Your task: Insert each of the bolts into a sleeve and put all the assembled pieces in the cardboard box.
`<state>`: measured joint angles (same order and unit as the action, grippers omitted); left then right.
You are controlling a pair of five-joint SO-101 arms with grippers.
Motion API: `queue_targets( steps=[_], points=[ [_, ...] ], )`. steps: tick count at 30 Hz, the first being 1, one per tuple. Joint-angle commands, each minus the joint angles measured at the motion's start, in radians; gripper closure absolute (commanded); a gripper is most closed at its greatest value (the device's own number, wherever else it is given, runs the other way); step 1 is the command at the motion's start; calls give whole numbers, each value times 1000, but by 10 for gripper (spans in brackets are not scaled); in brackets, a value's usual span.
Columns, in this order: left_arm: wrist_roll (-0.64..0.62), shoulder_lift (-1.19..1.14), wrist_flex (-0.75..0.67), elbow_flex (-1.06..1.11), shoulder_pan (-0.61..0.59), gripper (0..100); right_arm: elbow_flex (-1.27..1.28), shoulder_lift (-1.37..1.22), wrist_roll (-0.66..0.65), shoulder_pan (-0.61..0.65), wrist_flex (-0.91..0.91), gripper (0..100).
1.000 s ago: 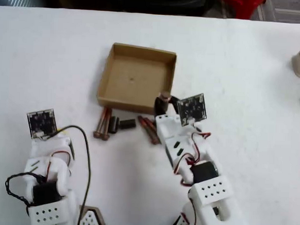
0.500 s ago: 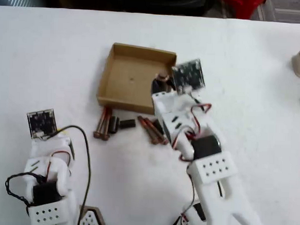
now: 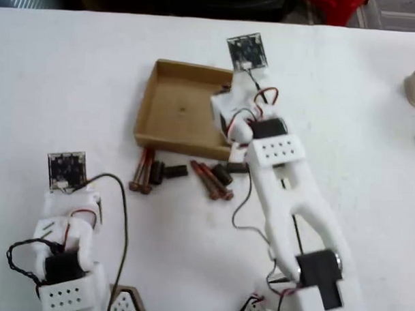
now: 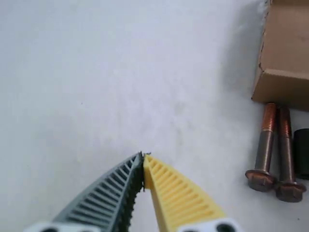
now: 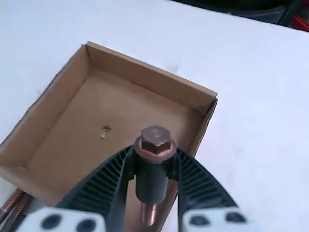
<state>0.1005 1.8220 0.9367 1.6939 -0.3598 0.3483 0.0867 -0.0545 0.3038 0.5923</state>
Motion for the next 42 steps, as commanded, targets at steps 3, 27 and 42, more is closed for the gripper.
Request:
queue_targets(
  steps=[3,27,42],
  points=[
    [14,7,-2,0,-10,979,-152,-120,-8,-8,-4,981],
    [15,7,-3,0,-5,979,-491,-562,-11,-38,5,795],
    [15,7,-3,0,-5,979,-482,-234,-184,30,460,961]
  ],
)
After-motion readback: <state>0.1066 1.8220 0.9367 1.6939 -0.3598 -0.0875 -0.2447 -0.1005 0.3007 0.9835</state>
